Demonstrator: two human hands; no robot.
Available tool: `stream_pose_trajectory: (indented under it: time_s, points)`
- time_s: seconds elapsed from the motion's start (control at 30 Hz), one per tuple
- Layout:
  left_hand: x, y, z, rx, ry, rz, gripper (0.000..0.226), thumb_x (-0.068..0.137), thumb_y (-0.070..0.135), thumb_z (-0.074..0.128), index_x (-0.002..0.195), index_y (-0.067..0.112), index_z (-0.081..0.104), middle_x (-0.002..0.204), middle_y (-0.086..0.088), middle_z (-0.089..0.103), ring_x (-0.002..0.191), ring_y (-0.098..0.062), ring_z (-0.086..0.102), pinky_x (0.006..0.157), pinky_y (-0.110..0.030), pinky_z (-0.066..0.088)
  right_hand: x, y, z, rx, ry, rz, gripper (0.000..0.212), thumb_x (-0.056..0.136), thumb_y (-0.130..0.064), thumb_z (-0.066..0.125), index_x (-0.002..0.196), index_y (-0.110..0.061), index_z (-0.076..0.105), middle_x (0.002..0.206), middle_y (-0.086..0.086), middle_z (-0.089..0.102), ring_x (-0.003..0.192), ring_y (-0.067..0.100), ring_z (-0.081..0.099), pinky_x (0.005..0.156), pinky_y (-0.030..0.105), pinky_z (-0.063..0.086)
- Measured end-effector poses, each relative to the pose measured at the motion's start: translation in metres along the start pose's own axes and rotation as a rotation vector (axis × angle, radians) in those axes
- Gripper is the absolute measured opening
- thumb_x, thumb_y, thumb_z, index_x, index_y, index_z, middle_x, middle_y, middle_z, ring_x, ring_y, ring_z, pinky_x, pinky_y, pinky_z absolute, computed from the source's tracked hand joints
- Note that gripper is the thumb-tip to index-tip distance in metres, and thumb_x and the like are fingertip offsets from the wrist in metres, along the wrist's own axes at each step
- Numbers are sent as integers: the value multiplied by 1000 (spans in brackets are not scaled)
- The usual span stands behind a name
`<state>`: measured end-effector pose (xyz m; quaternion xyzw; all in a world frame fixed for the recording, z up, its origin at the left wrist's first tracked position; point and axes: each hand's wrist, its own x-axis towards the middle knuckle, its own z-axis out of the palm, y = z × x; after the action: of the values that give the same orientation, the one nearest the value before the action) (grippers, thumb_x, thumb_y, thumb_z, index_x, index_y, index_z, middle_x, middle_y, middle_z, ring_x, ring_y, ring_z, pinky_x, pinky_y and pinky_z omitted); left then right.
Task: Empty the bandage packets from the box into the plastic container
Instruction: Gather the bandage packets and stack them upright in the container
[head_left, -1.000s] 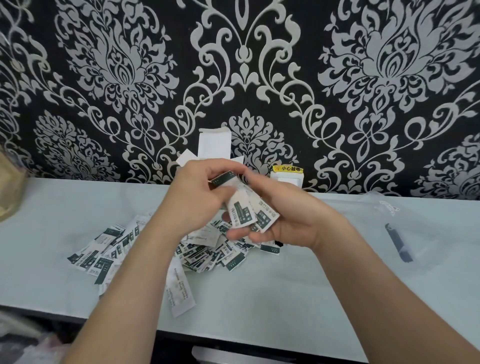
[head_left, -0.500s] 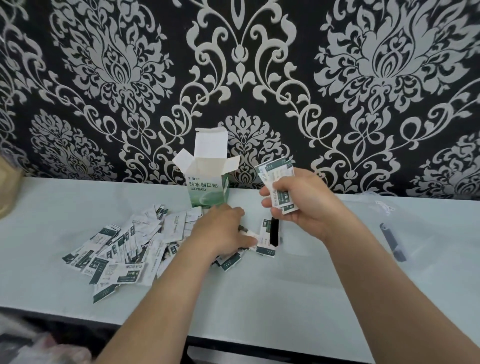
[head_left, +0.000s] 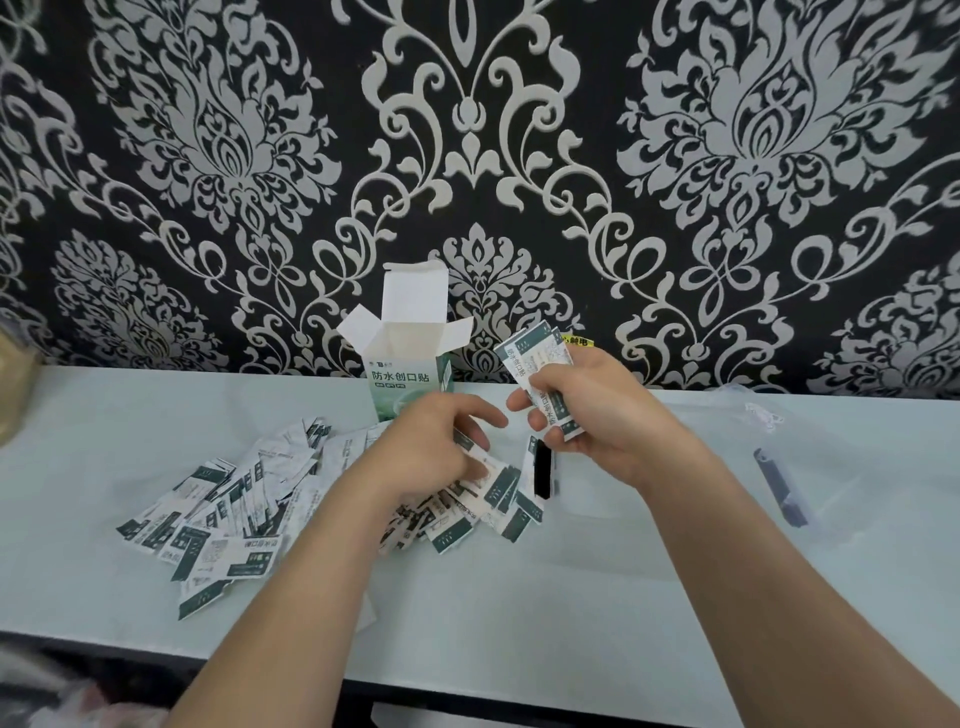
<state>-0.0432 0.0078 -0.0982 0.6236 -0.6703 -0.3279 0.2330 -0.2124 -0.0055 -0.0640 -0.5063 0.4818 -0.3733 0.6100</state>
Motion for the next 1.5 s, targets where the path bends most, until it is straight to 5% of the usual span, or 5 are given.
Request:
stream_pose_trajectory:
  time_s: [0.33, 0.53, 0.87, 1.0, 1.5]
  points:
    - [-48, 22, -72, -727, 11, 213, 44, 57, -11, 71, 92, 16, 76, 80, -10, 71, 72, -23, 69, 67, -29, 59, -16, -18, -18, 18, -123, 92, 32, 100, -39, 47, 115, -12, 58, 77, 11, 63, 72, 33, 72, 57, 36, 60]
    - [-37, 35, -46, -448, 82, 260, 46, 64, -14, 76, 94, 20, 71, 86, -4, 73, 80, -25, 71, 65, -34, 59, -19, -7, 12, 39, -450, 228, 58, 89, -66, 40, 107, -15, 62, 85, 14, 71, 54, 27, 67, 34, 21, 45]
    - [-36, 52, -20, -233, 285, 354, 81, 69, 8, 83, 133, 40, 44, 145, 9, 38, 101, 33, 37, 70, 9, 32, -11, -7, 12, 265, -294, 75, 9, 96, -10, 50, 88, -8, 53, 69, 10, 56, 55, 16, 49, 46, 22, 39]
    - [-32, 54, -1, 116, 151, 353, 108, 61, 35, 87, 139, 59, 17, 155, 27, -10, 144, 0, -4, 109, -17, 28, -11, -7, 15, 121, -209, -58, 14, 87, 4, 45, 82, -6, 54, 74, 13, 55, 69, 23, 56, 54, 30, 44]
    - [-33, 54, -10, -45, 140, 353, 78, 58, 30, 89, 121, 45, 46, 137, 17, 32, 113, 7, 44, 91, -12, 42, -19, -22, -6, -335, -298, -168, 14, 82, 2, 47, 80, -10, 54, 70, 5, 56, 69, 17, 53, 58, 30, 43]
